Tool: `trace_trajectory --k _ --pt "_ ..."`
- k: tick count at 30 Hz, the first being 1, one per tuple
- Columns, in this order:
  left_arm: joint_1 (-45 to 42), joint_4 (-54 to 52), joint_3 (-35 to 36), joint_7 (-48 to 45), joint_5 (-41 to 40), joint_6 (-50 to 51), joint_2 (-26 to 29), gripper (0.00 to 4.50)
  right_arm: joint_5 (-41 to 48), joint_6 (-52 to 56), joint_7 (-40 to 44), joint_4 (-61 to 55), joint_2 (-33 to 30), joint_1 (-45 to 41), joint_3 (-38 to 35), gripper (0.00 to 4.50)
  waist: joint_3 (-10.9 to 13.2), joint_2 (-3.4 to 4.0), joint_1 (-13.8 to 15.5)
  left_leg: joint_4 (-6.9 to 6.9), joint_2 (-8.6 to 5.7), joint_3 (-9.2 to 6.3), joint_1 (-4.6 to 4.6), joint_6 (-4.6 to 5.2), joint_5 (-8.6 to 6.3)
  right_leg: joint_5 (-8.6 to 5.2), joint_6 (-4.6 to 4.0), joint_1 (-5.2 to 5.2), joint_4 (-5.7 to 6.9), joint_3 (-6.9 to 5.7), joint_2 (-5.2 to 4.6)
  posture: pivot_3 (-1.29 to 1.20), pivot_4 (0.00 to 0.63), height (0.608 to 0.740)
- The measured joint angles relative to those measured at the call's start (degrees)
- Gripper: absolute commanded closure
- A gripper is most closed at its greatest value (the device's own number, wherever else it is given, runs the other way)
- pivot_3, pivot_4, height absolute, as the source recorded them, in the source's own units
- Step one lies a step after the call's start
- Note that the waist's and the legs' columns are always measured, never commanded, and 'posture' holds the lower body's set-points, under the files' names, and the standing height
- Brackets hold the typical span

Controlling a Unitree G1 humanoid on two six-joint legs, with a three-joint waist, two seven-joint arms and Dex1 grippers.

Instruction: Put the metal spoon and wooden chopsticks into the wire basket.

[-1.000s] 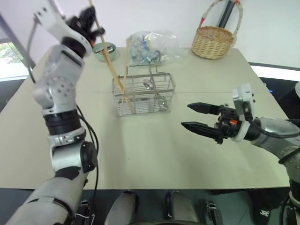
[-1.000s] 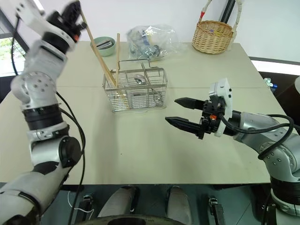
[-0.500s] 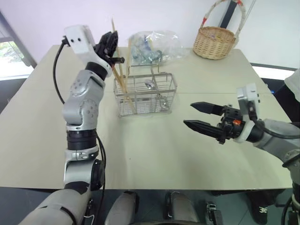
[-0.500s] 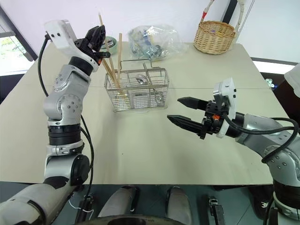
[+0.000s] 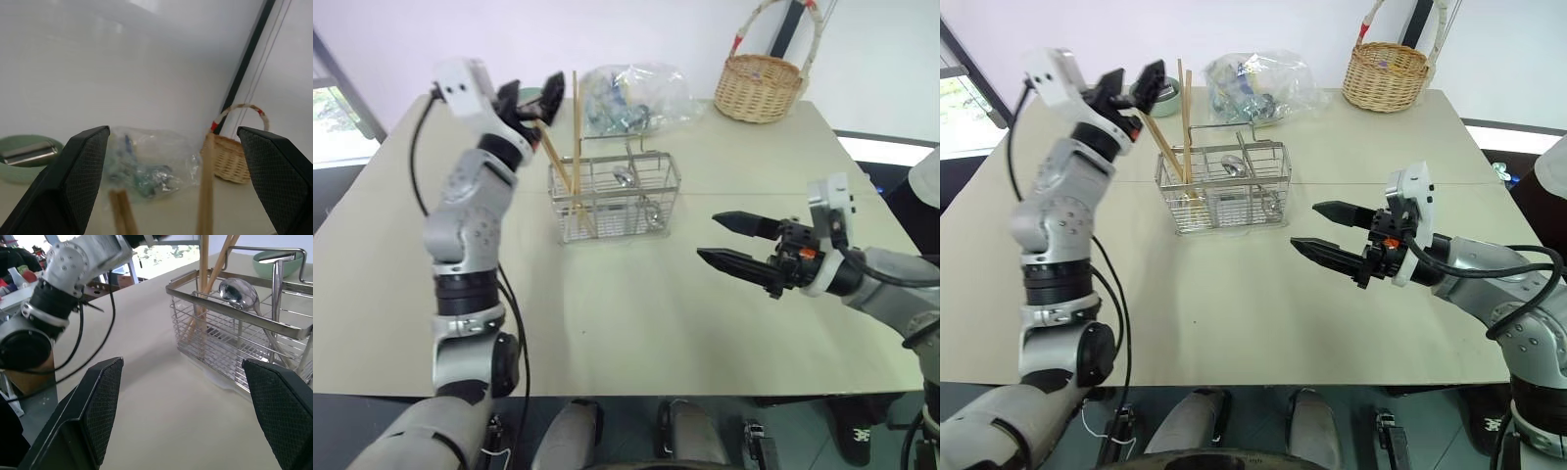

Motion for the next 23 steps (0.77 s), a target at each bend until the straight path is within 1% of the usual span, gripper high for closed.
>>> trace_trajectory --k 4,6,8,9,10,11,13,16,21,23 --pt "-0.2 0.3 0.6 -7.8 -0.4 2.9 11.0 0.12 -3.5 -1.5 2.5 3.7 -0.5 -1.7 1.1 0.47 0.0 0.09 0.0 -0.09 0.0 0.0 0.01 0.0 0.0 0.0 0.0 -0.04 -0.01 0.0 0.0 0.0 0.15 0.693" --pt "1.0 0.1 0.7 -13.8 -1.7 5.1 17.5 0.12 -5.5 -2.6 4.2 5.8 -1.1 -2.8 1.9 0.47 0.1 0.15 0.0 -0.12 -0.01 0.01 0.01 0.0 0.0 0.0 -0.01 -0.06 -0.01 0.01 -0.01 0.0 0.15 0.693" --pt "4.6 -0.8 1.0 -20.4 -2.6 6.6 24.1 0.12 -8.1 -4.2 6.3 7.8 -2.0 -3.4 2.3 0.47 0.1 0.29 -0.2 -0.18 -0.01 0.04 0.02 0.0 0.0 -0.01 -0.02 -0.08 -0.04 0.03 -0.03 0.0 0.15 0.693" --pt "7.9 -2.0 1.2 -24.3 -2.7 6.6 27.8 0.12 -9.8 -5.4 7.6 9.3 -2.8 -3.7 2.7 0.47 0.1 0.31 -0.4 -0.23 -0.01 0.06 0.02 0.0 0.0 -0.01 -0.03 -0.1 -0.05 0.05 -0.04 0.0 0.15 0.693" --pt "10.5 -2.7 1.4 -27.3 -2.8 7.1 30.2 0.12 -11.2 -6.2 8.6 10.8 -3.6 -3.9 2.8 0.47 0.1 0.35 -0.5 -0.25 0.0 0.06 0.02 0.0 0.0 -0.02 -0.03 -0.11 -0.05 0.05 -0.05 0.0 0.15 0.693" --pt "12.0 -3.0 1.6 -29.2 -2.9 7.4 31.4 0.12 -12.1 -6.9 9.1 11.9 -3.8 -4.0 2.8 0.47 0.1 0.36 -0.4 -0.25 0.0 0.02 0.01 0.0 0.0 -0.02 -0.03 -0.1 -0.07 0.04 -0.05 0.0 0.15 0.693" --pt "17.9 -5.4 2.9 -34.8 -3.9 7.6 35.5 0.12 -14.5 -8.6 10.8 14.8 -4.1 -5.7 3.4 0.47 0.2 0.43 -0.4 -0.28 0.03 0.01 0.0 0.0 -0.01 -0.08 -0.15 -0.09 -0.1 0.04 -0.06 0.0 0.15 0.693" --pt "25.5 -8.7 6.1 -40.8 -4.0 7.5 40.2 0.12 -16.7 -10.6 12.8 17.5 -4.3 -7.6 3.6 0.47 0.3 0.54 -0.4 -0.32 0.05 0.03 0.02 0.0 -0.01 -0.11 -0.29 -0.11 -0.13 0.04 -0.07 0.0 0.15 0.693" --pt "30.7 -13.6 11.5 -42.9 -4.7 9.2 42.9 0.12 -17.8 -11.7 14.6 17.8 -3.9 -9.0 3.8 0.47 0.3 0.61 0.0 -0.41 0.08 0.02 0.02 -0.01 -0.01 -0.11 -0.3 -0.15 -0.15 0.05 -0.07 0.0 0.15 0.693" --pt "32.5 -16.0 13.3 -43.2 -5.2 10.1 43.1 0.12 -17.6 -11.5 14.7 17.2 -3.5 -9.1 3.8 0.47 0.3 0.62 0.0 -0.46 0.08 0.03 0.03 -0.01 -0.01 -0.11 -0.3 -0.15 -0.17 0.05 -0.08 0.0 0.15 0.693"
